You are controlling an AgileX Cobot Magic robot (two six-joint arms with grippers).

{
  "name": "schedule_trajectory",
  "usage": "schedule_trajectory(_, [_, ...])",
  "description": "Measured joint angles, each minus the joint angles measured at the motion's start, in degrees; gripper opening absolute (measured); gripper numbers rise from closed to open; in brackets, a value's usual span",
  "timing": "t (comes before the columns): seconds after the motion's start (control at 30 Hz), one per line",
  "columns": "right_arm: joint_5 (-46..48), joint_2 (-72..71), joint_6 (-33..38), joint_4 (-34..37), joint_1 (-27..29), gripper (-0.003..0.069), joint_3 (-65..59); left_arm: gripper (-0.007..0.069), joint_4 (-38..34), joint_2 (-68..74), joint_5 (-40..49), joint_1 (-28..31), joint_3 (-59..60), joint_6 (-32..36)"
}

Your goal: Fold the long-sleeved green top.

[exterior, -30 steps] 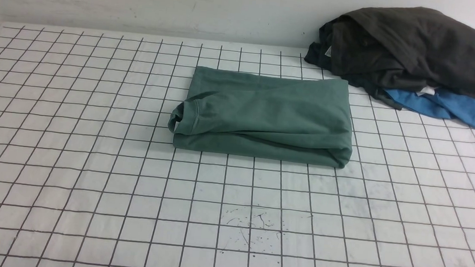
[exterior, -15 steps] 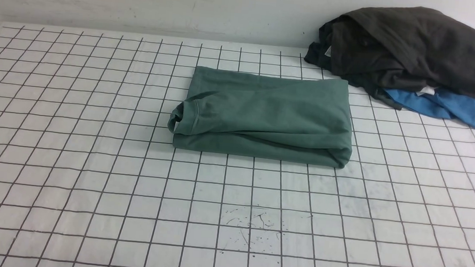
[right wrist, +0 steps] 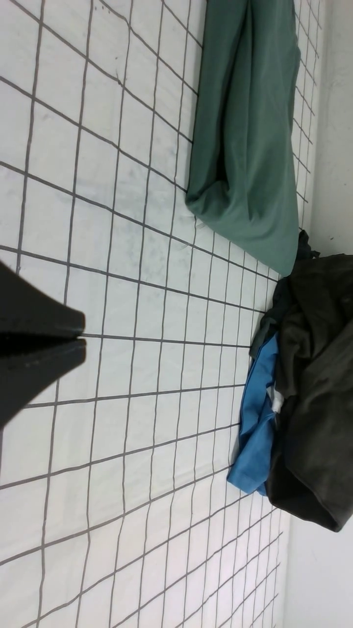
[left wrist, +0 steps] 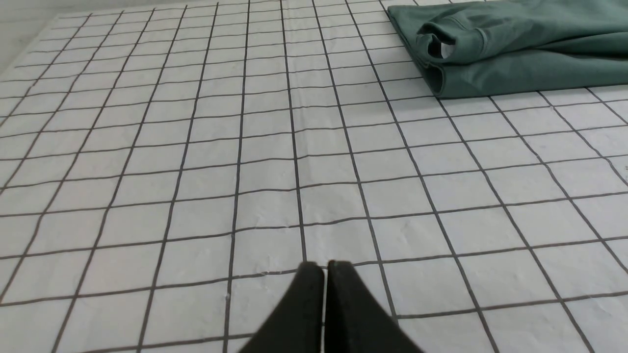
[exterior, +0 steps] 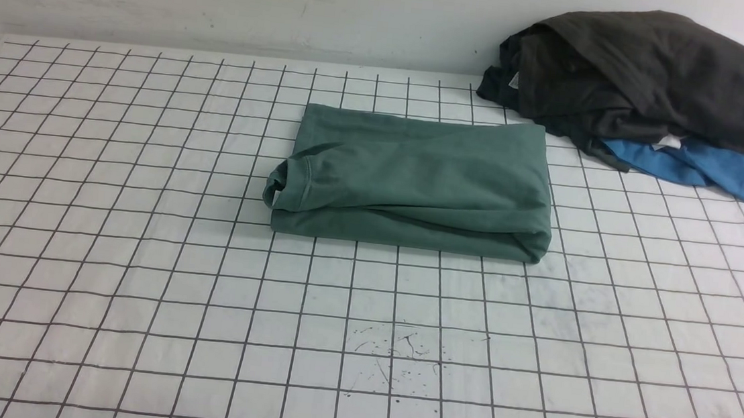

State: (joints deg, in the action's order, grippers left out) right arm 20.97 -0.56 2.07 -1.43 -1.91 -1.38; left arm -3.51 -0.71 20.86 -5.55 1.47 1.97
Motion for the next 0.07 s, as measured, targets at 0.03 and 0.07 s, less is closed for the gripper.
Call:
schedule_trajectory(0.03, [0.0,0.0,0.0,0.0,0.0,-0.0014,0.0,-0.0007,0.0,0.0,0.0,0.0,0.0,0.0])
schedule_trajectory(0.07, [0.0,0.0,0.0,0.0,0.0,-0.0014,0.0,-0.0007,0.0,0.0,0.0,0.0,0.0,0.0])
